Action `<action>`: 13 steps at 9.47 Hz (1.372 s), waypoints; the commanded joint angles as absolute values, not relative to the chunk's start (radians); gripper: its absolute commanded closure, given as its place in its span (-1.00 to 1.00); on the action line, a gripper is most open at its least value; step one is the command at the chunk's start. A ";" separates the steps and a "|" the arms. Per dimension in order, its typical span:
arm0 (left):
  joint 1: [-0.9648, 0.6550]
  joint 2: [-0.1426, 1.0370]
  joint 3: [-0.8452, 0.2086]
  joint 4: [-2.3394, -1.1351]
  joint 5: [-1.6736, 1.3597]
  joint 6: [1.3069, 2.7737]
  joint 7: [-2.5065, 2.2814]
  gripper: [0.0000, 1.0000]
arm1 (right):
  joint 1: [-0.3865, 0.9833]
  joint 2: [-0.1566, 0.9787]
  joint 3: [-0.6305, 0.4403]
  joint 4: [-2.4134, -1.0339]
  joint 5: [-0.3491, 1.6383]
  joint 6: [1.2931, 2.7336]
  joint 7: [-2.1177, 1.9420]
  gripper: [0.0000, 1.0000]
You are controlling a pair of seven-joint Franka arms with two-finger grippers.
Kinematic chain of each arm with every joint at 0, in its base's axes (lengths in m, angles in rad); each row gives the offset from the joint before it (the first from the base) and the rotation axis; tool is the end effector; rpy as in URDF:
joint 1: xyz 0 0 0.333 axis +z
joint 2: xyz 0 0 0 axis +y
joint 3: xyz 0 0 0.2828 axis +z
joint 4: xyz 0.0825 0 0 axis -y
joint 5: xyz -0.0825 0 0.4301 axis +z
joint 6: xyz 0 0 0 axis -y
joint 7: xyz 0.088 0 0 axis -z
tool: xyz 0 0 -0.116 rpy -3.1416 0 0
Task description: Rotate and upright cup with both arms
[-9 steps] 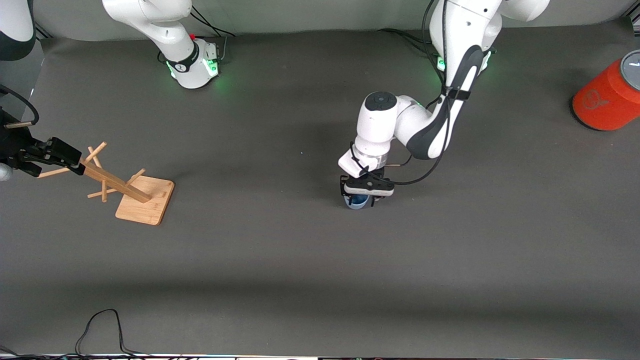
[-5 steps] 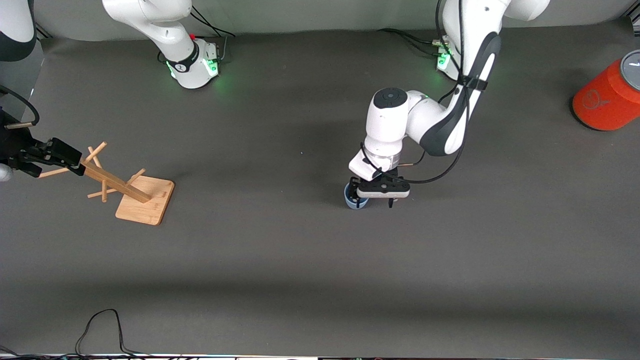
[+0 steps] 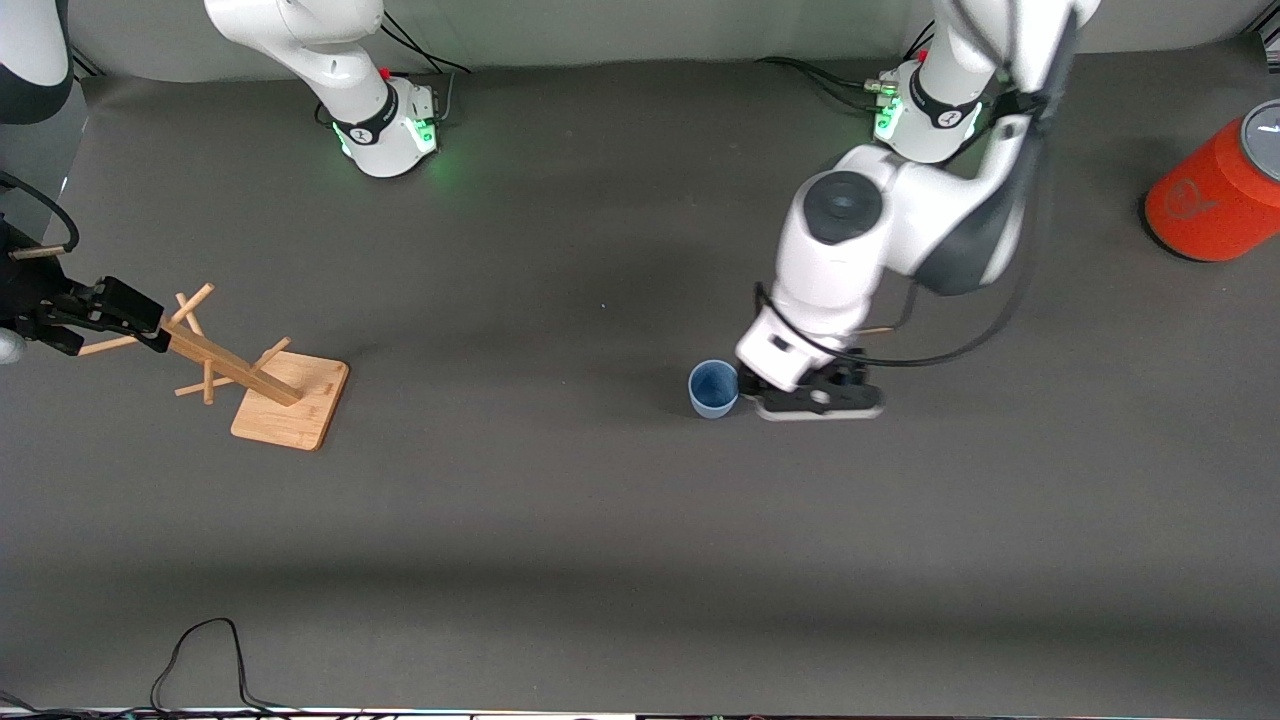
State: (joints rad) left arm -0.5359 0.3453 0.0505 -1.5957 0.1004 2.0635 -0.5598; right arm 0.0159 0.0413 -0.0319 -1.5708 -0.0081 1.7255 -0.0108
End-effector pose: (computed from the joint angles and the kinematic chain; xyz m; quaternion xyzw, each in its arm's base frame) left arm 0.6257 -0.3266 0.3888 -0.9966 -0.0141 -0.0800 0.0162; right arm 0.6277 -0.0105 0.5715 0.9984 -0.0021 0.0566 0.0054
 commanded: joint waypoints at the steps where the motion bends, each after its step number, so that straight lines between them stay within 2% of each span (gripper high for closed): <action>1: -0.421 0.335 0.043 -1.476 0.014 1.880 -0.410 -1.00 | 0.018 0.040 -0.040 -1.569 0.009 1.735 -0.026 -1.00; 3: -0.336 0.267 0.049 -1.433 0.028 1.641 -0.391 -1.00 | 0.018 0.040 -0.040 -1.569 0.009 1.735 -0.028 -1.00; 6: -0.198 0.132 0.051 -1.459 0.035 1.537 -0.165 -1.00 | 0.018 0.037 -0.040 -1.569 0.008 1.735 -0.026 -1.00; 7: -0.186 0.065 0.051 -1.518 0.038 1.505 -0.140 -1.00 | 0.018 0.037 -0.040 -1.568 0.008 1.735 -0.026 -1.00; 8: -0.178 -0.022 0.052 -1.619 0.044 1.531 -0.140 -1.00 | 0.018 0.037 -0.040 -1.568 0.008 1.735 -0.028 -1.00; 9: -0.135 -0.062 0.048 -1.652 0.044 1.531 -0.137 -1.00 | 0.018 0.035 -0.040 -1.568 0.008 1.735 -0.026 -1.00; 11: -0.071 -0.055 0.017 -1.654 0.029 1.546 -0.135 -1.00 | 0.018 0.037 -0.040 -1.569 0.008 1.735 -0.028 -1.00; 13: -0.015 -0.083 -0.050 -1.745 0.028 1.629 -0.135 -1.00 | 0.018 0.037 -0.041 -1.569 0.008 1.735 -0.028 -1.00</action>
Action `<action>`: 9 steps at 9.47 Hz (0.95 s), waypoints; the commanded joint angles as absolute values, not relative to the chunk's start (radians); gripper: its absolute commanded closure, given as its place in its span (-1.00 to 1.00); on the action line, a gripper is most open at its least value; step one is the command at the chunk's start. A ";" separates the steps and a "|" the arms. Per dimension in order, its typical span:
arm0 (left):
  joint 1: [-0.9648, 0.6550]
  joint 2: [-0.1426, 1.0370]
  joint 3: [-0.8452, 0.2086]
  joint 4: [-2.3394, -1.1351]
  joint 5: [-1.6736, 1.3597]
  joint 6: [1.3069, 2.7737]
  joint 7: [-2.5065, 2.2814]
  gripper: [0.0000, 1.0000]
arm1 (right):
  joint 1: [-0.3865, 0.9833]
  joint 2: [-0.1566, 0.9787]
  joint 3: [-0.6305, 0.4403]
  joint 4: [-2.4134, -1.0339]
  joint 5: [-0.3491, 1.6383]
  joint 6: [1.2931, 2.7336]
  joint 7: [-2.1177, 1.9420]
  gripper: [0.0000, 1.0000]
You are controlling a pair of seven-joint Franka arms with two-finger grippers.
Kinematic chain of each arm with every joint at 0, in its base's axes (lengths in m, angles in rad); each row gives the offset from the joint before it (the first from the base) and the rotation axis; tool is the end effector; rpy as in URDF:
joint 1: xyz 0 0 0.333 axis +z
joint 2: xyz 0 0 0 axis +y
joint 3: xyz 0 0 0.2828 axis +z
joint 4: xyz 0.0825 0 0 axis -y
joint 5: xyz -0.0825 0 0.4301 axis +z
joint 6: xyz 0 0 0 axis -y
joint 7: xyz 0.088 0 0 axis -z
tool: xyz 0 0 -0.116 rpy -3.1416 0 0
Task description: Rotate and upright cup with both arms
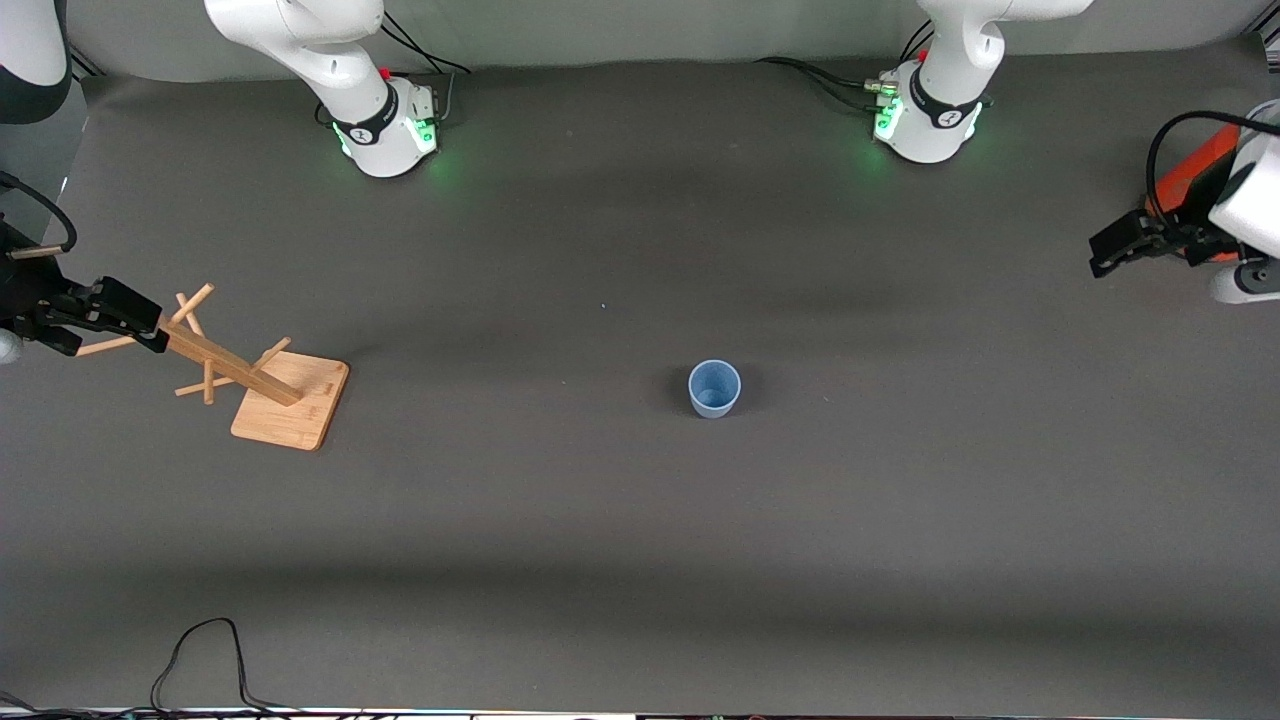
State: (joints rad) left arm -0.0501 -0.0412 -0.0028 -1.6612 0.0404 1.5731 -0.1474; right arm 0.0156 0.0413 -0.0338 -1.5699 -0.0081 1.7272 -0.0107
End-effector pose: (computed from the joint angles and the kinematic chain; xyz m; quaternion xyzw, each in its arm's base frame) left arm 0.5863 -0.0264 0.5603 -0.9984 -0.0467 0.0213 0.0225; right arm 0.6279 -0.0119 0.5722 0.9983 -0.0033 0.0579 0.0056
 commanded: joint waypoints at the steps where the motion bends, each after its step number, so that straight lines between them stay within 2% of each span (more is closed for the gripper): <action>1: -0.023 -0.110 -0.051 -1.816 0.028 1.673 -0.135 -1.00 | 0.018 0.037 -0.041 -1.569 0.009 1.735 -0.026 -1.00; 2: -0.021 -0.109 -0.048 -1.860 0.028 1.713 -0.133 -1.00 | 0.017 0.037 -0.041 -1.569 0.008 1.735 -0.026 -1.00; 4: -0.044 -0.103 -0.028 -1.858 0.029 1.700 -0.112 -1.00 | 0.017 0.037 -0.041 -1.569 0.009 1.735 -0.026 -1.00; 5: -0.089 -0.103 0.021 -1.850 0.034 1.691 -0.110 -1.00 | 0.017 0.037 -0.041 -1.569 0.009 1.735 -0.028 -1.00; 6: -0.130 -0.092 0.076 -1.807 0.038 1.652 -0.109 -1.00 | 0.017 0.035 -0.041 -1.569 0.009 1.735 -0.028 -1.00; 7: -0.136 -0.033 0.096 -1.713 0.040 1.611 -0.110 -1.00 | 0.017 0.035 -0.041 -1.569 0.009 1.735 -0.028 -1.00; 9: -0.135 0.084 0.097 -1.524 0.040 1.481 -0.088 -1.00 | 0.017 0.035 -0.043 -1.569 0.009 1.735 -0.028 -1.00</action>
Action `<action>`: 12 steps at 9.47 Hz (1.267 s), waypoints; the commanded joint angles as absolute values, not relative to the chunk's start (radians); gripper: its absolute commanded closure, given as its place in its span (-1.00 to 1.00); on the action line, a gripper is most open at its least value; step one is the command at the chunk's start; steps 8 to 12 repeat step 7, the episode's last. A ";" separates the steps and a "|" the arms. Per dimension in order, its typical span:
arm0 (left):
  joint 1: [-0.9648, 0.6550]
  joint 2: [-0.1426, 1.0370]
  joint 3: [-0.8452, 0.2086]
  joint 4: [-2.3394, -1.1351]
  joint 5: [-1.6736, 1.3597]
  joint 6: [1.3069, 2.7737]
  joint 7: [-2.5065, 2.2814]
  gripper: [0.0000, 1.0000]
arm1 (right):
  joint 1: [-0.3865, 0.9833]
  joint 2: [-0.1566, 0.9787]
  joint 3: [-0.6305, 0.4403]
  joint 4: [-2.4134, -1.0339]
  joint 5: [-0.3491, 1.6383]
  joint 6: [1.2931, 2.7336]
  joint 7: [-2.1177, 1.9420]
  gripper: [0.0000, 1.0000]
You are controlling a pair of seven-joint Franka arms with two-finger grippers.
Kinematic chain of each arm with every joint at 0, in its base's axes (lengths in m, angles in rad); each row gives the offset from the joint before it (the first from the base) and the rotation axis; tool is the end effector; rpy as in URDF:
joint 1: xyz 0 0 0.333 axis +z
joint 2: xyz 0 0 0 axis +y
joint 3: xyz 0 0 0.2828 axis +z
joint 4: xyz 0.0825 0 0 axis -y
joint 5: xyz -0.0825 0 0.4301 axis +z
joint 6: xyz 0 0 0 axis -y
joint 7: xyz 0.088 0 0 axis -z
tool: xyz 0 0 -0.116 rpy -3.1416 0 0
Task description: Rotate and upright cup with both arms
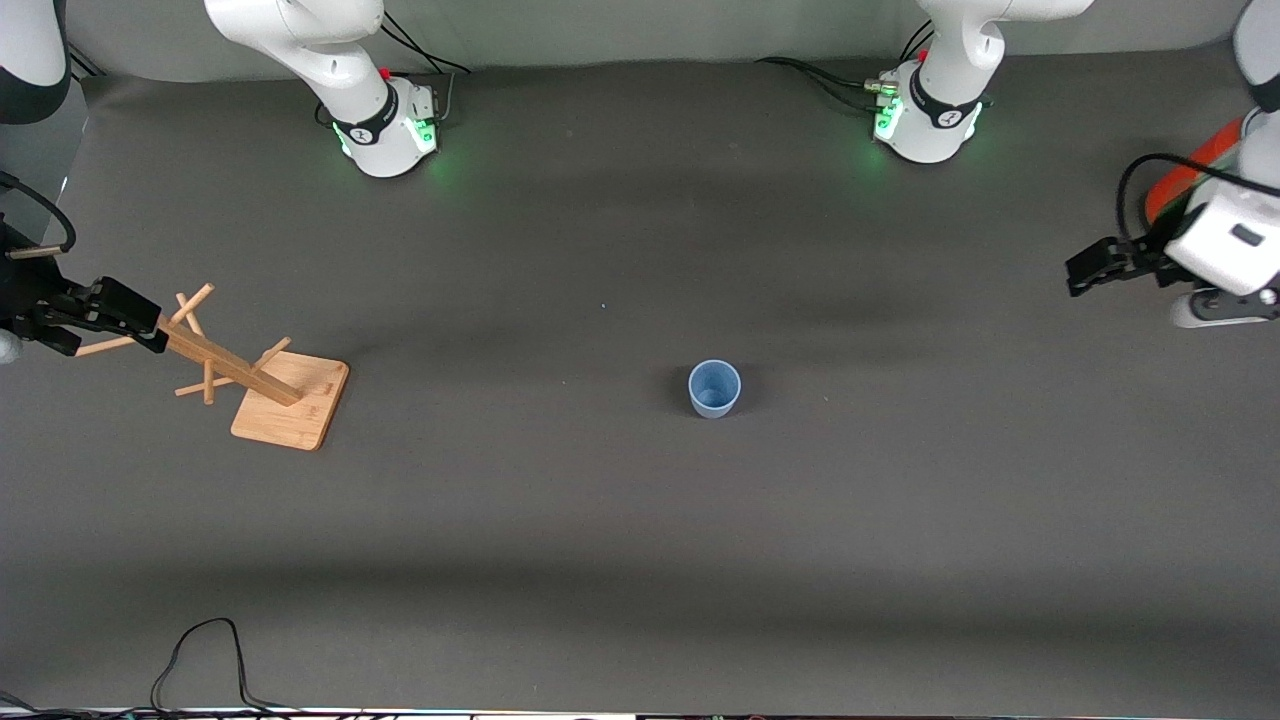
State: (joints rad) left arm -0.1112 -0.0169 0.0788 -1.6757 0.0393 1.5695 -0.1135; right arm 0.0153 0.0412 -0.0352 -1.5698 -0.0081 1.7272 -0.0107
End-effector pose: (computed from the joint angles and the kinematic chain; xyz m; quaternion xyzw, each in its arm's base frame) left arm 0.5906 -0.0143 0.5382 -0.9980 -0.0396 0.0432 0.0222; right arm 0.6279 -0.0129 0.5723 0.9983 -0.0041 0.0580 0.0056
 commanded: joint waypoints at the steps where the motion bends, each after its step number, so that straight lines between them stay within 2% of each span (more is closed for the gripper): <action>1: -0.129 0.089 0.097 -1.519 0.040 1.471 -0.066 -1.00 | 0.017 0.035 -0.043 -1.569 0.009 1.735 -0.028 -1.00; 12: -0.086 0.094 0.084 -1.520 0.029 1.471 -0.063 -1.00 | 0.017 0.035 -0.043 -1.572 0.009 1.733 -0.028 -1.00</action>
